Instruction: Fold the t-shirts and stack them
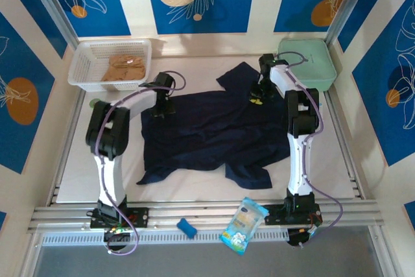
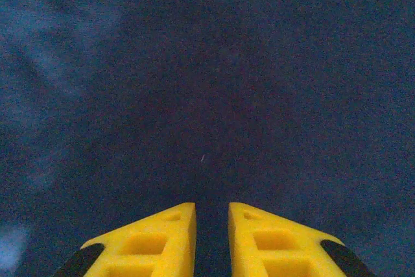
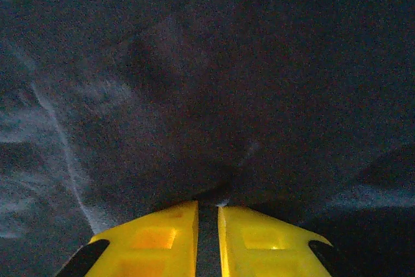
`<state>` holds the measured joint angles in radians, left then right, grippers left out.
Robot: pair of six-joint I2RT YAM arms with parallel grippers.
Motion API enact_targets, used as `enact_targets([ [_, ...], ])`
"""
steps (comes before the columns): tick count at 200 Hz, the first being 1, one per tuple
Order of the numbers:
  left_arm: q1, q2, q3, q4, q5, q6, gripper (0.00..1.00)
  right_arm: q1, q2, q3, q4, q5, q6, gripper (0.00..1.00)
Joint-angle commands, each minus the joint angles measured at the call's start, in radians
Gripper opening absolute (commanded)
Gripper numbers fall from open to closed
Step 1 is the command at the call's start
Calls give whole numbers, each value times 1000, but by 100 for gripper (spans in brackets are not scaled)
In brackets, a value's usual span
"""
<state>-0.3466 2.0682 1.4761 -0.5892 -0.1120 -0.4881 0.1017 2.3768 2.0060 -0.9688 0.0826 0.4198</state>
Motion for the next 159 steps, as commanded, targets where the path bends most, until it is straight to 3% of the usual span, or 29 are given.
enact_targets([
  [1, -6, 104, 116, -48, 11, 27, 20, -5, 70, 69, -66, -15, 31, 17],
  [59, -4, 395, 537, -245, -116, 94, 20, -29, 230, 306, -124, -48, 120, 19],
  [117, 23, 659, 1078, -460, -162, 121, 23, -44, 340, 536, -170, -75, 153, 35],
  [159, 55, 666, 1112, -420, -173, 107, 27, -44, 318, 534, -194, -46, 154, 47],
])
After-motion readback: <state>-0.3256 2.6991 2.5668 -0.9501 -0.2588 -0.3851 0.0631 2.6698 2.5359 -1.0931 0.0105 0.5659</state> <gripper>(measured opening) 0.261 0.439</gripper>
